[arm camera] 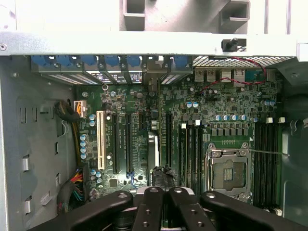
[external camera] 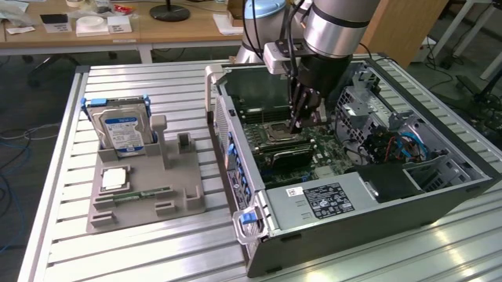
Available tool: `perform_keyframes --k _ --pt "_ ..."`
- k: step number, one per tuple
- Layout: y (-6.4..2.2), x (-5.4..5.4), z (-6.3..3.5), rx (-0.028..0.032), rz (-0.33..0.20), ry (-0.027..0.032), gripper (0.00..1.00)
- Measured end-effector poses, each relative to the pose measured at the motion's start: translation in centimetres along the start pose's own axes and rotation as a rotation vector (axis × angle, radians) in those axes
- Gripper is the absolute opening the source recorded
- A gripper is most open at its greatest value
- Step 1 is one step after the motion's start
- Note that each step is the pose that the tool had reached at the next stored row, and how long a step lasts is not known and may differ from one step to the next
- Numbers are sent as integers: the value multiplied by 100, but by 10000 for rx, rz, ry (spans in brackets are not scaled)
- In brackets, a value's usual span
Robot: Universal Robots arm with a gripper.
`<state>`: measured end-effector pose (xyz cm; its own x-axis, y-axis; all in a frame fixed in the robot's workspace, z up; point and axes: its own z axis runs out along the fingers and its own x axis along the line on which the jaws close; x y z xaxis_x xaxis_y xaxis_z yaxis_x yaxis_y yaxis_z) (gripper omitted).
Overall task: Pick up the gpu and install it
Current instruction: 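Press down on the gpu until it lock into place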
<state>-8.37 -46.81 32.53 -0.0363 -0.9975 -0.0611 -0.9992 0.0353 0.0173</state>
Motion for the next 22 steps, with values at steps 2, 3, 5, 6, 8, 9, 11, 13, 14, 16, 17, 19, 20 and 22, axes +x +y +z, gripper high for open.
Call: perform_keyframes --k 2,3,5,6,8,9,11,13,14,16,17,19,20,22 --pt "0 0 0 0 0 0 11" --pt "0 0 0 0 0 0 11" --pt "0 0 0 0 0 1 11" --pt "0 0 0 0 0 0 11" --pt "2 -7 0 0 3 1 11" --pt "2 -15 2 -1 3 1 11" --pt "2 -30 9 0 1 0 11" --pt "4 -37 37 1 0 -1 11" --pt "4 -41 56 1 1 -1 11" --pt "5 -47 94 1 0 -2 11" --pt "6 -49 112 0 0 -1 11" --pt "11 -52 148 0 1 -1 11" --pt "14 -52 166 0 1 0 11" --pt "18 -52 188 1 0 -1 11"
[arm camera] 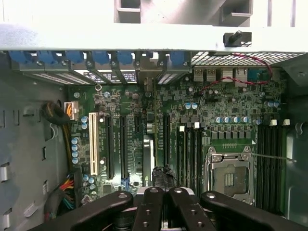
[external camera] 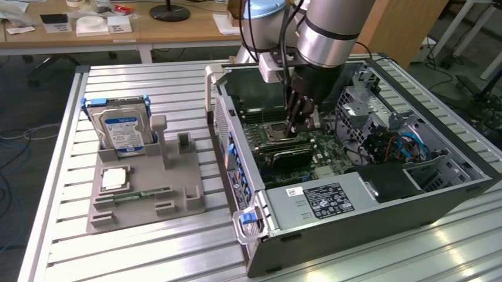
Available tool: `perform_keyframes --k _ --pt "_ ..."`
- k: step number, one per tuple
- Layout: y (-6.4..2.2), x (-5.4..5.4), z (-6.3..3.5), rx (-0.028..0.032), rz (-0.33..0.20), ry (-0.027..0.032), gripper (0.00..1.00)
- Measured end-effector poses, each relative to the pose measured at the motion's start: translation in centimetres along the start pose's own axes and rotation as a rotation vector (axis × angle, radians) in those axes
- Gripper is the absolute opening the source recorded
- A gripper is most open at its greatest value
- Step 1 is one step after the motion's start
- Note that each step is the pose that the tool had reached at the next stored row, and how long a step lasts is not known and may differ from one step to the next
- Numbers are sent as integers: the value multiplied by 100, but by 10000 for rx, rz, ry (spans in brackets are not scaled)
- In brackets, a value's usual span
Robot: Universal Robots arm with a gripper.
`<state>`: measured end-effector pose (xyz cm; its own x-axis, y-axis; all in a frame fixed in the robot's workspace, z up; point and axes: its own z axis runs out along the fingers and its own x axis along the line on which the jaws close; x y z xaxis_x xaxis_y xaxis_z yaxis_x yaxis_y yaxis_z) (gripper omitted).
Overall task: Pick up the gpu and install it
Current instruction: 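Press down on the gpu until it lock into place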
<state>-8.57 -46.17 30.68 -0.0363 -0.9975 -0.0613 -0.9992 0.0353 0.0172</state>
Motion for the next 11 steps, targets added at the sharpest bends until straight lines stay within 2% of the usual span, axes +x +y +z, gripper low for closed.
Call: perform_keyframes --k 11 --pt "0 10 31 2 1 0 11"
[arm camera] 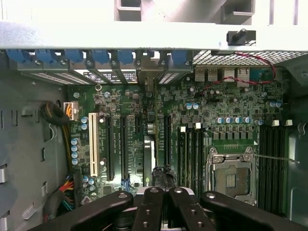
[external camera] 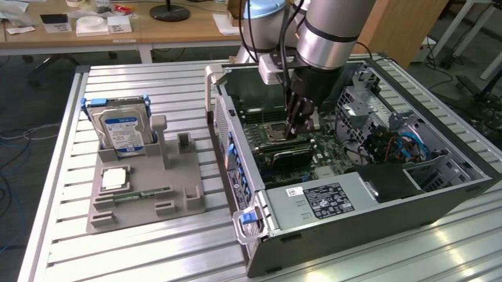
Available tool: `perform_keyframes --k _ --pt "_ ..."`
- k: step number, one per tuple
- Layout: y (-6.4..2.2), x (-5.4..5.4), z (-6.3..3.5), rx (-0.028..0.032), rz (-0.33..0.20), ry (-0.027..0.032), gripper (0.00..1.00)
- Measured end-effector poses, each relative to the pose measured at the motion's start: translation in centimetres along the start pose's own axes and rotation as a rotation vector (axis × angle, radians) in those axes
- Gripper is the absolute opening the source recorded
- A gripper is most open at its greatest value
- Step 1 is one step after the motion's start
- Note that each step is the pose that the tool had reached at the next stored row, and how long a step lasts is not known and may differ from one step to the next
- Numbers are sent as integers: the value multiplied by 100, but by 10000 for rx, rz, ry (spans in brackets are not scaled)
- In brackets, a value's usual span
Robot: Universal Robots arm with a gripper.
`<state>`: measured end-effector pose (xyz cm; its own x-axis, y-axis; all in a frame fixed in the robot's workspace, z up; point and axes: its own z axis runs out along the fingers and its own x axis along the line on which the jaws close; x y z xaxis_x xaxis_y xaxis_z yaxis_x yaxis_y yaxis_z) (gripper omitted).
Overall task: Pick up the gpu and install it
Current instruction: 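Press down on the gpu until it lock into place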
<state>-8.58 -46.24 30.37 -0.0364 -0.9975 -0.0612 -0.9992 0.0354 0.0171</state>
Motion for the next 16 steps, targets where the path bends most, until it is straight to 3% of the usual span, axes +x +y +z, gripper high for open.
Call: perform_keyframes --k 16 --pt "-4 55 107 -1 0 2 11"
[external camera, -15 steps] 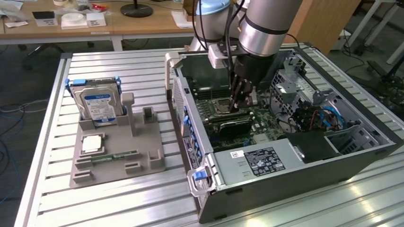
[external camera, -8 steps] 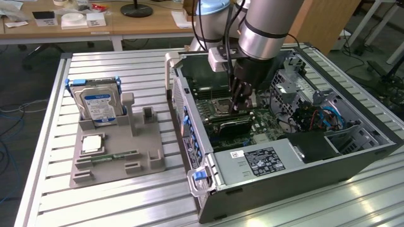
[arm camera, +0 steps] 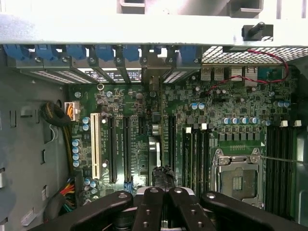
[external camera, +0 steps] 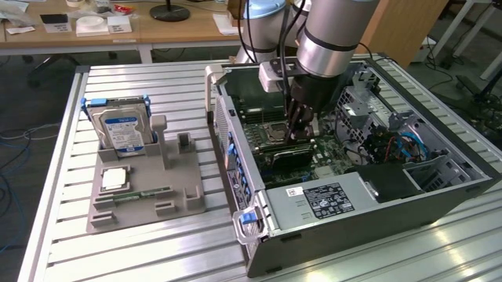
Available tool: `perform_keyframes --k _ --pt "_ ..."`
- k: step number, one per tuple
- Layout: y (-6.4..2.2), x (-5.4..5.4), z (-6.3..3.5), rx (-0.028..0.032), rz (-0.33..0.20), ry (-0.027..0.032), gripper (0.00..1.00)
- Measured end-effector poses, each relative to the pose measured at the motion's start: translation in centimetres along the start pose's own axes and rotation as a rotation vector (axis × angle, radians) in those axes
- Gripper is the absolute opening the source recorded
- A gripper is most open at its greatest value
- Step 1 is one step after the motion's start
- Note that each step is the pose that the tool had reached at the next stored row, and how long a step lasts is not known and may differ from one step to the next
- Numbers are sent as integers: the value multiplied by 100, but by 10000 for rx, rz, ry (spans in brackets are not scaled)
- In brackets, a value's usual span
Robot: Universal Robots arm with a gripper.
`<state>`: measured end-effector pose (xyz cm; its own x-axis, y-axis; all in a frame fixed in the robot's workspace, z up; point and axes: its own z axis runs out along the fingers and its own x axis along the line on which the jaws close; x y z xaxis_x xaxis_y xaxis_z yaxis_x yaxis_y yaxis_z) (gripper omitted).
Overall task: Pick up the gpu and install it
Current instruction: 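Press down on the gpu until it lock into place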
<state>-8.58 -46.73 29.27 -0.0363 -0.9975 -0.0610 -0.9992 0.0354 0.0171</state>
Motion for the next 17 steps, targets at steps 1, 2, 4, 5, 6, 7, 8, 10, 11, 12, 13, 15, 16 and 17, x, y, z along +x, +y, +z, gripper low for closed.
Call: perform_keyframes --k 1,2,4,5,6,7,8,10,11,12,13,15,16,17 --pt "0 1 18 0 0 -1 11" --pt "-1 2 36 -1 0 0 11" --pt "-1 4 69 0 0 0 11" --pt "-1 4 73 0 0 0 11" --pt "-1 5 73 -2 0 3 11" --pt "-1 5 74 -1 0 2 11" --pt "-1 4 80 1 0 -3 11" --pt "-2 6 102 0 0 -3 11" --pt "-2 7 115 0 0 -2 11" --pt "-2 7 125 -1 0 -2 11" --pt "-2 8 134 0 0 -2 11" --pt "-2 8 137 -1 1 0 11" --pt "-2 8 137 -1 0 -1 11" --pt "-2 8 137 -2 1 -1 11"
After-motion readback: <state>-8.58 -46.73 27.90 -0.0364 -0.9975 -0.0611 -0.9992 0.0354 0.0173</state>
